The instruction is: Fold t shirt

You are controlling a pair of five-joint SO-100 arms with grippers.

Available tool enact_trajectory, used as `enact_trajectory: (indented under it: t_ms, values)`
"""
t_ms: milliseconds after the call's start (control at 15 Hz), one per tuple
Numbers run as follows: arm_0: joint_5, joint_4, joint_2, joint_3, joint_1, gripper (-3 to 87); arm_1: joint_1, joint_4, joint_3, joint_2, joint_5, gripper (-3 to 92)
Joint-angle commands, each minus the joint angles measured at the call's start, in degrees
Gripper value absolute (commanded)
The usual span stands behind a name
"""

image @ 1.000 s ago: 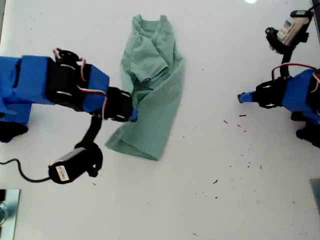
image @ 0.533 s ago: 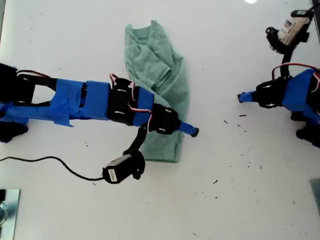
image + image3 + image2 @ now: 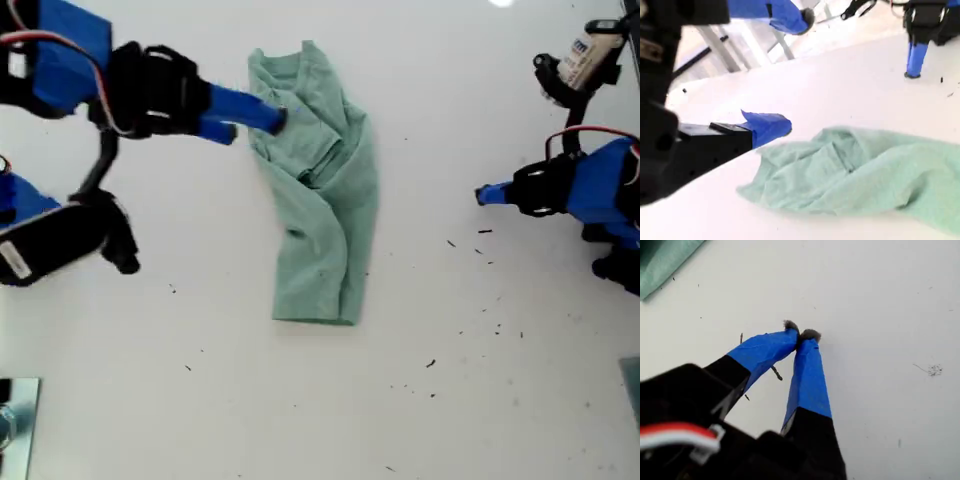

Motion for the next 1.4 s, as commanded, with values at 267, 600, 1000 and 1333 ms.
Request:
enact_trajectory:
  t_ms: [267,600,1000,1333]
  values:
    - [-10.2,-19.8,33.8,66.4,2.5,-0.1,0.0,0.2,3.2,0.6,0.6,2.5]
    - [-13.0,-20.9,36.1,71.4,3.3,-0.1,0.0,0.3,3.3,0.6,1.0,2.5]
    - [-10.8,-10.5,15.6,34.1,9.4,-0.2,-12.8,5.0,-49.2,-44.2,-0.2,2.9]
    - [-4.9,4.7,-25.8,-17.1,21.0,31.2,-26.7,19.2,-107.1,-88.2,-0.4,32.5]
